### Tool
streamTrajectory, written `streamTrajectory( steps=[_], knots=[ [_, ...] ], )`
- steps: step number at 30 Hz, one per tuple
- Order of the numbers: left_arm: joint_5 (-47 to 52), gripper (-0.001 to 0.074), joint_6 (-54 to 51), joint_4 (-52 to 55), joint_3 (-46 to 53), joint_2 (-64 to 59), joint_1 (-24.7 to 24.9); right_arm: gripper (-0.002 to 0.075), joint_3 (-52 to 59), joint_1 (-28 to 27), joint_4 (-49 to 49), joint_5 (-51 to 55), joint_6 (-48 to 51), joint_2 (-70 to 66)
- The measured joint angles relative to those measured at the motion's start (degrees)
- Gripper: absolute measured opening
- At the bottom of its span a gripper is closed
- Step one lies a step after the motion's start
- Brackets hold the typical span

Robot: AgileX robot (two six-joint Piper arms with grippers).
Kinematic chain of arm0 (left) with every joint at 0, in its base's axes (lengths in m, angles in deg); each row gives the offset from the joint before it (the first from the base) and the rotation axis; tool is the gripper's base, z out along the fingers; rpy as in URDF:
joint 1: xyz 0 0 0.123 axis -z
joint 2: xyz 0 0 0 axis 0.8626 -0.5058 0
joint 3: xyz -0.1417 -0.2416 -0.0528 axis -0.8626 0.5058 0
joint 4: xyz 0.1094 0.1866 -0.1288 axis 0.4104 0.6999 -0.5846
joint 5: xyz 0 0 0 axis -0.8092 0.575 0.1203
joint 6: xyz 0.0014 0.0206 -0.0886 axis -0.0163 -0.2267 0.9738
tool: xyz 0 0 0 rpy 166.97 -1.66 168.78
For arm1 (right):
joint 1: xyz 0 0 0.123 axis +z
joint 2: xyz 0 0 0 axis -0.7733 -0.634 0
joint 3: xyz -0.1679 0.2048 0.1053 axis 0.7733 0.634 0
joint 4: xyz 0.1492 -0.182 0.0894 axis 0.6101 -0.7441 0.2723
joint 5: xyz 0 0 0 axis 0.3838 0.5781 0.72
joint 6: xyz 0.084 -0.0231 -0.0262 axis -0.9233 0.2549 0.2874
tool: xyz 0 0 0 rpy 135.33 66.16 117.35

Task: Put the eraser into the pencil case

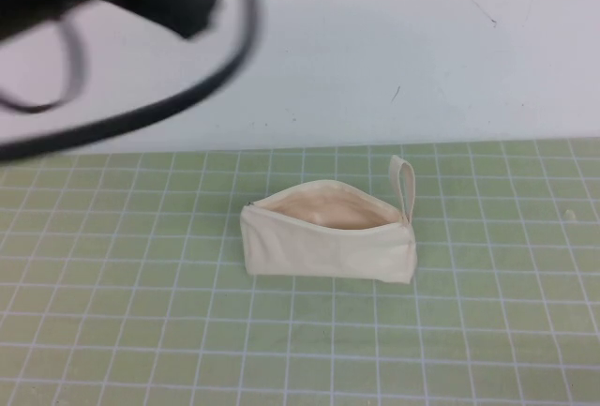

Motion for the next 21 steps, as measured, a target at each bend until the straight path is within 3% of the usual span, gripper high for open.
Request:
streamTrajectory(
  steps=[10,21],
  knots=[
    [2.0,0.0,14.8,4.9,20.8,24.7,-13.1,-0.0001,0.0,0.0,0.0,0.0,0.0,0.0],
    [4.5,0.0,16.9,5.0,45.6,49.9,-14.3,-0.0001,0.0,0.0,0.0,0.0,0.0,0.0]
  ],
)
